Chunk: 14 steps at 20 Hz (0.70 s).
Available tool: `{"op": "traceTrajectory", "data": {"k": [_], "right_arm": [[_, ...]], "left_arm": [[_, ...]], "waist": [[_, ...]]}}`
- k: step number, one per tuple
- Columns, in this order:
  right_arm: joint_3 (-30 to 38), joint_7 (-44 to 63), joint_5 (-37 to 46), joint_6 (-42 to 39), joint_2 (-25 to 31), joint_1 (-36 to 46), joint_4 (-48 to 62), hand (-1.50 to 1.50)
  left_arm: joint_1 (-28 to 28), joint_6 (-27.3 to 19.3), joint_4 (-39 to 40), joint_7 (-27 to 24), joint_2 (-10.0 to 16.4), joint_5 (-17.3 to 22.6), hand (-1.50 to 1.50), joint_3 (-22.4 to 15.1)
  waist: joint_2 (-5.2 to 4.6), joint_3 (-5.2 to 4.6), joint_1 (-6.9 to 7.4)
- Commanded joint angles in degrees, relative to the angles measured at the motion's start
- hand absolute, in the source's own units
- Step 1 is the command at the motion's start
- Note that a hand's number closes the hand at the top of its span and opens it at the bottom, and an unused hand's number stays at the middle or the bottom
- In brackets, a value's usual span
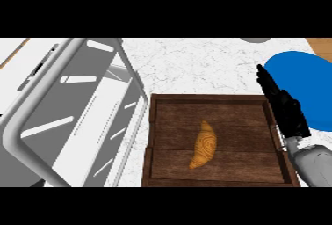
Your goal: Pick the croissant from the tray and place it in the plate
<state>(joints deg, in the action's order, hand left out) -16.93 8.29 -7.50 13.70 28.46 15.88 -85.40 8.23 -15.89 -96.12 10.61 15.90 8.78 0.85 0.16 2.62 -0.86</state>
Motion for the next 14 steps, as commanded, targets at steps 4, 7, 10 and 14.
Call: {"op": "traceTrajectory", "data": {"k": [4, 7, 10, 14], "right_arm": [[5.5, 3.5, 2.7, 5.6, 2.5, 6.9, -7.2, 1.5], [0.1, 5.9, 18.7, 1.7, 18.6, 3.2, 0.0, 1.5], [8.0, 8.9, 20.7, 20.8, 10.1, 1.9, -4.9, -1.5], [4.1, 8.0, 25.1, 28.6, 3.2, -6.0, -15.4, -1.5]], "left_arm": [[-8.1, 2.2, 4.9, 3.6, -2.2, -1.5, 0.0, -6.9], [-8.9, 2.6, 3.3, 5.1, -3.7, -0.8, 0.0, -9.5], [-11.7, 3.8, 6.0, 7.3, -4.1, 1.6, 0.0, -10.4], [-11.6, 5.1, 7.8, 6.2, -4.3, 3.4, 0.0, -10.6]], "waist": [[0.02, -2.85, -0.36], [-1.24, -5.02, -2.57], [0.21, -2.93, -3.23], [0.26, -2.78, -2.35]]}}
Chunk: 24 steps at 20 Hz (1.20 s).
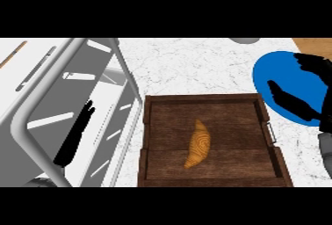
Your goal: Pick the croissant from the tray and place it in the plate
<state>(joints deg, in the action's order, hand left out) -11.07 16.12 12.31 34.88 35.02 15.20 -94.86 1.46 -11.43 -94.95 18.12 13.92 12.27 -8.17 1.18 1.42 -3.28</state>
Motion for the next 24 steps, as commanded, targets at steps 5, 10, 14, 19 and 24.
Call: {"op": "traceTrajectory", "data": {"k": [5, 10, 14, 19, 24], "right_arm": [[-5.1, 6.9, 10.4, 3.8, 0.7, -11.7, -16.0, -1.5], [-9.2, 18.7, 11.9, -8.8, 7.5, -13.0, -17.8, -1.5], [-13.6, 29.8, 13.7, -17.8, 10.7, -12.3, -23.4, -1.5], [-17.4, 44.1, 16.2, -26.6, 10.2, -6.8, -26.4, -1.5], [-23.0, 53.7, 19.0, -31.7, 3.5, 0.3, -24.8, -1.5]], "left_arm": [[-4.0, 1.5, 7.2, -2.8, -1.1, 0.5, 0.0, -1.5], [-3.9, 1.3, 7.3, -1.5, -0.7, 1.0, 0.0, -2.4], [-2.6, 0.7, 6.5, -0.6, -1.0, 1.3, 0.0, -3.0], [-2.0, 1.2, 7.9, -1.8, -1.0, 1.0, 0.0, -3.8], [1.7, 0.4, 10.4, -1.1, -1.3, 0.7, 0.0, -4.4]], "waist": [[-0.76, -1.64, 0.75], [-1.05, -1.91, 1.45], [-0.96, -1.94, 2.14], [-1.25, -1.82, 3.67], [-1.48, -1.7, 4.24]]}}
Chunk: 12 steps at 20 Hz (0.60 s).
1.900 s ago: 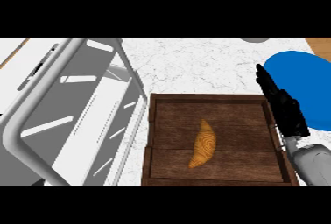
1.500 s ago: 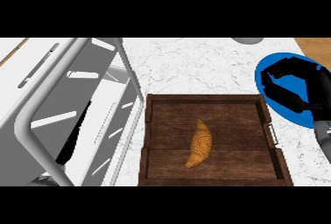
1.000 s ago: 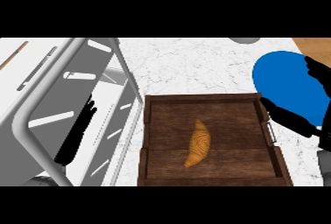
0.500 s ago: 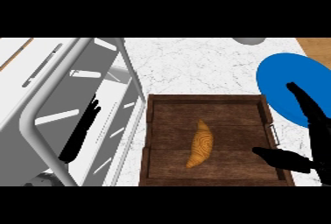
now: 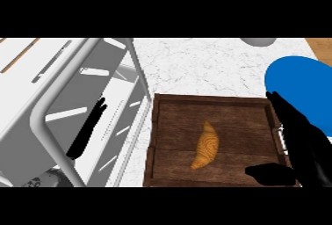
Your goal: Pick the croissant from the tray and place it in the plate
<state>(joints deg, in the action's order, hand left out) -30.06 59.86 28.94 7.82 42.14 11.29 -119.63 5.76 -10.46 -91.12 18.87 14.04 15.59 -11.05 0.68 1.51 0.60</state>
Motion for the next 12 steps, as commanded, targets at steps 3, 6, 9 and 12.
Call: {"op": "traceTrajectory", "data": {"k": [3, 6, 9, 12], "right_arm": [[-5.7, 13.2, 5.0, -6.3, -7.0, 6.7, 1.9, -1.5], [-5.9, 12.9, 6.2, -7.3, -8.6, 6.9, 6.0, -1.5], [-8.1, 13.7, 7.0, -7.0, -14.2, 6.4, 9.9, -1.5], [-11.2, 15.6, 9.6, -7.1, -18.7, 4.9, 10.5, -1.5]], "left_arm": [[-5.0, 0.2, 5.9, -2.7, -1.3, -2.0, 0.0, -2.5], [-5.8, 1.3, 7.7, -5.2, -0.5, -1.3, 0.0, -1.6], [-4.9, 0.9, 6.5, -4.1, -0.3, -1.0, 0.0, -1.7], [-8.0, 1.3, 4.5, -3.9, 0.6, -0.7, 0.0, -2.3]], "waist": [[-0.83, -1.82, 0.64], [-0.97, -1.8, 0.32], [-0.96, -1.68, 0.44], [-0.6, -1.69, 0.59]]}}
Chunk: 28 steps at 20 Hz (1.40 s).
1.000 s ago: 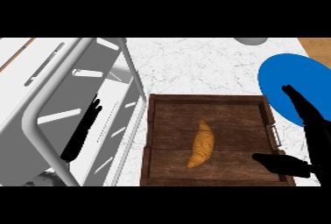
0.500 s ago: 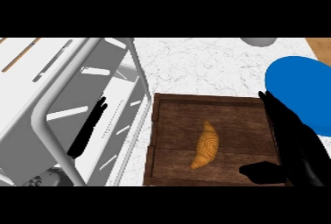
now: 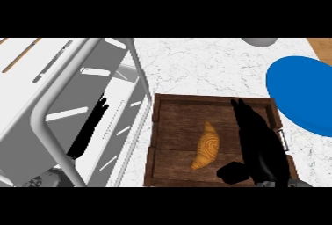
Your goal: Pick the croissant from the tray and place it in the plate
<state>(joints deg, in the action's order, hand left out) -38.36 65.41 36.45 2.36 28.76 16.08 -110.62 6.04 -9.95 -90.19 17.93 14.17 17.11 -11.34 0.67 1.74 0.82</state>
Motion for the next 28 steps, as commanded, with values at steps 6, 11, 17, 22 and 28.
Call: {"op": "traceTrajectory", "data": {"k": [6, 11, 17, 22, 28], "right_arm": [[-2.5, 7.4, 6.1, -0.9, -12.2, 2.1, 8.5, -1.5], [-1.1, 8.1, 8.3, -5.5, -11.7, 1.4, 10.9, -1.5], [-1.6, 8.4, 13.9, -4.9, -16.6, 0.5, 15.9, -1.5], [1.2, 4.4, 13.4, -5.6, -18.6, -0.7, 18.2, -1.5], [1.7, 2.6, 14.3, -7.4, -20.1, -1.9, 21.6, -1.5]], "left_arm": [[-5.1, -0.2, 7.0, -4.0, -0.6, -2.5, 0.0, -2.1], [-5.3, -1.3, 4.0, -2.2, 0.6, -2.2, 0.0, -2.0], [-4.8, -1.2, 3.9, -1.5, 1.1, -1.0, 0.0, -1.8], [-5.4, -1.6, 4.8, -3.2, 0.7, -1.1, 0.0, -1.8], [-8.0, -1.6, 4.6, -4.5, 0.3, -1.0, 0.0, -3.5]], "waist": [[-0.95, -1.88, -0.22], [-0.7, -1.85, -0.36], [-0.68, -1.81, -0.56], [-0.81, -1.79, -0.59], [-0.74, -1.82, -0.42]]}}
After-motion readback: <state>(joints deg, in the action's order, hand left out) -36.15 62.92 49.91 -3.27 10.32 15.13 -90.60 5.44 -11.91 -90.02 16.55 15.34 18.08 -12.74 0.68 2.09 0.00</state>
